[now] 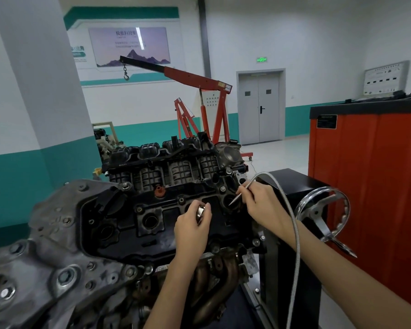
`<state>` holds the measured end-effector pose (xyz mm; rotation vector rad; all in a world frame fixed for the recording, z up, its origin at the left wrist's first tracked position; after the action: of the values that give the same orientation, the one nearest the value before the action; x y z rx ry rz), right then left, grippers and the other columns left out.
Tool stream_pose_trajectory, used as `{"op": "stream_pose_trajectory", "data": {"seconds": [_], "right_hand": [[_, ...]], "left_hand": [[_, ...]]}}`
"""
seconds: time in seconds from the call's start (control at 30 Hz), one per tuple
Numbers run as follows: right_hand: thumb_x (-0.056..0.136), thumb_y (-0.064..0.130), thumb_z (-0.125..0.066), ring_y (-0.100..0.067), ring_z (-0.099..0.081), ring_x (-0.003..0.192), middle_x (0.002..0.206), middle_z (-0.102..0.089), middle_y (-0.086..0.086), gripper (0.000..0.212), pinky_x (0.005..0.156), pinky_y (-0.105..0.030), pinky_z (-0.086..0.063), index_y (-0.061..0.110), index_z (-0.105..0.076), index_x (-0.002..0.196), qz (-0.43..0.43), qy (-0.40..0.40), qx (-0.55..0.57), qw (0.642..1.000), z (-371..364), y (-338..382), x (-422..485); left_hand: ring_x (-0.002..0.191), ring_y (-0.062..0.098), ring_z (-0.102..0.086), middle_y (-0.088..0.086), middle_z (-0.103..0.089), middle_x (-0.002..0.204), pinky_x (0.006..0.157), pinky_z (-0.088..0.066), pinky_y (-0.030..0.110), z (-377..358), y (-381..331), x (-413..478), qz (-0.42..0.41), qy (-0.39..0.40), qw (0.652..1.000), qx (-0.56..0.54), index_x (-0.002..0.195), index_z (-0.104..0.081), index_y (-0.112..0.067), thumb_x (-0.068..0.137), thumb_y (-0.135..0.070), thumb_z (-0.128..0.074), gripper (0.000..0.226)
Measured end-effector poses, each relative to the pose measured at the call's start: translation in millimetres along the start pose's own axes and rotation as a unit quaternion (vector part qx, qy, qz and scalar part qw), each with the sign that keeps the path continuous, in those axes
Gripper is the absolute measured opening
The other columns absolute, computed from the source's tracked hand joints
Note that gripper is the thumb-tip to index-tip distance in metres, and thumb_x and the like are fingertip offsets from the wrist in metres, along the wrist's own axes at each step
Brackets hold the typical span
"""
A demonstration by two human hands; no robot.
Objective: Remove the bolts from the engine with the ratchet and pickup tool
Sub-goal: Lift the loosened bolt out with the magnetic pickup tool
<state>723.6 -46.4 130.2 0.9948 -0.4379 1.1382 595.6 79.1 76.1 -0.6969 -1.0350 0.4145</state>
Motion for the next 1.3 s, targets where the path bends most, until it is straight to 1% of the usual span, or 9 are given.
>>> {"op": "stream_pose_trajectory", "data": {"seconds": [0.1,0.23,0.57,0.73,0.87,1.03,1.13,1.23,1.3], "right_hand": [[0.095,0.009,-0.049,-0.014,-0.051,0.065,0.073,-0.056,-0.006,0.021,0.065,-0.023,-0.041,0.009,-0.058,0.077,0.018,-0.011,-0.012,1.000,10.4,8.0,2.1],[0.097,0.014,-0.047,-0.017,-0.054,0.060,0.073,-0.056,-0.006,0.019,0.059,-0.030,-0.047,0.015,-0.053,0.079,0.000,-0.016,-0.003,1.000,19.9,6.9,3.3],[0.097,0.014,-0.048,-0.007,-0.051,0.056,0.067,-0.052,0.007,0.016,0.054,-0.019,-0.043,0.010,-0.060,0.087,0.006,-0.022,0.004,1.000,29.0,2.6,-0.6],[0.097,0.015,-0.047,-0.010,-0.053,0.060,0.070,-0.057,-0.003,0.023,0.062,-0.029,-0.044,0.008,-0.055,0.077,0.000,0.044,-0.036,0.998,0.8,3.1,8.7],[0.100,0.022,-0.041,-0.027,-0.061,0.082,0.086,-0.064,-0.014,0.031,0.084,-0.039,-0.048,0.003,-0.062,0.091,0.000,0.116,-0.112,0.987,-25.7,4.2,17.7],[0.098,0.024,-0.045,-0.026,-0.062,0.079,0.085,-0.065,-0.013,0.028,0.073,-0.038,-0.050,0.003,-0.063,0.091,-0.008,0.099,-0.097,0.990,-24.4,2.7,21.5],[0.098,0.021,-0.046,-0.025,-0.061,0.076,0.083,-0.063,-0.012,0.025,0.073,-0.038,-0.049,0.003,-0.062,0.092,0.004,0.093,-0.089,0.992,-23.3,2.3,17.5],[0.097,0.019,-0.046,-0.023,-0.060,0.070,0.075,-0.062,-0.007,0.022,0.072,-0.039,-0.050,0.005,-0.059,0.087,0.006,0.092,-0.072,0.993,-21.7,0.3,11.7],[0.097,0.019,-0.046,-0.021,-0.060,0.067,0.072,-0.061,-0.005,0.022,0.071,-0.039,-0.050,0.006,-0.058,0.084,0.005,0.093,-0.071,0.993,-20.2,-0.2,10.0]], "left_hand": [[0.045,0.009,-0.039,-0.007,-0.043,0.047,0.051,-0.035,0.038,-0.4,-0.1,-0.6,0.006,0.002,1.000,-0.001,0.077,-0.056,-0.018,0.098,-0.027,-0.052,0.023],[0.045,0.009,-0.037,-0.008,-0.042,0.047,0.052,-0.033,0.035,-1.0,0.0,-0.7,0.014,0.010,1.000,-0.002,0.077,-0.055,-0.017,0.098,-0.027,-0.052,0.024],[0.045,0.009,-0.038,-0.005,-0.044,0.048,0.050,-0.032,0.031,-2.3,-0.1,-0.9,0.019,0.011,1.000,0.004,0.075,-0.054,-0.019,0.098,-0.028,-0.051,0.025],[0.044,0.010,-0.040,-0.002,-0.046,0.049,0.049,-0.031,0.029,-4.1,-1.6,-0.7,0.017,0.009,0.999,0.032,0.074,-0.054,-0.021,0.098,-0.029,-0.051,0.025],[0.044,0.010,-0.040,-0.004,-0.045,0.047,0.051,-0.033,0.032,-2.7,-4.0,-2.3,0.023,0.018,0.999,0.024,0.072,-0.053,-0.023,0.097,-0.028,-0.053,0.025],[0.050,0.005,-0.042,-0.011,-0.052,0.052,0.052,-0.034,0.025,-28.5,-16.1,-28.1,0.021,0.139,0.988,-0.069,0.074,-0.069,-0.024,0.094,-0.021,-0.059,0.023],[0.060,0.016,-0.053,-0.006,-0.068,0.068,0.058,-0.040,0.023,-52.2,-27.1,-56.8,0.011,0.207,0.971,-0.118,0.081,-0.074,-0.032,0.093,-0.024,-0.058,0.021],[0.061,0.018,-0.054,0.003,-0.066,0.067,0.061,-0.040,0.027,-59.8,-21.8,-62.5,0.009,0.197,0.975,-0.104,0.080,-0.074,-0.025,0.092,-0.021,-0.059,0.020],[0.058,0.011,-0.053,-0.003,-0.065,0.064,0.061,-0.041,0.026,-56.4,-14.2,-60.1,0.038,0.171,0.978,-0.110,0.077,-0.074,-0.022,0.092,-0.015,-0.058,0.023]]}}
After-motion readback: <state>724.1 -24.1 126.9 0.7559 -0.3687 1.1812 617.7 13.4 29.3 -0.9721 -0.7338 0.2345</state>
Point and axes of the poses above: each hand's wrist, its own x-axis towards the middle knuckle, its own z-axis out of the back of the hand, y = z × x, the point moved 7 cm from there along x, towards the middle knuckle
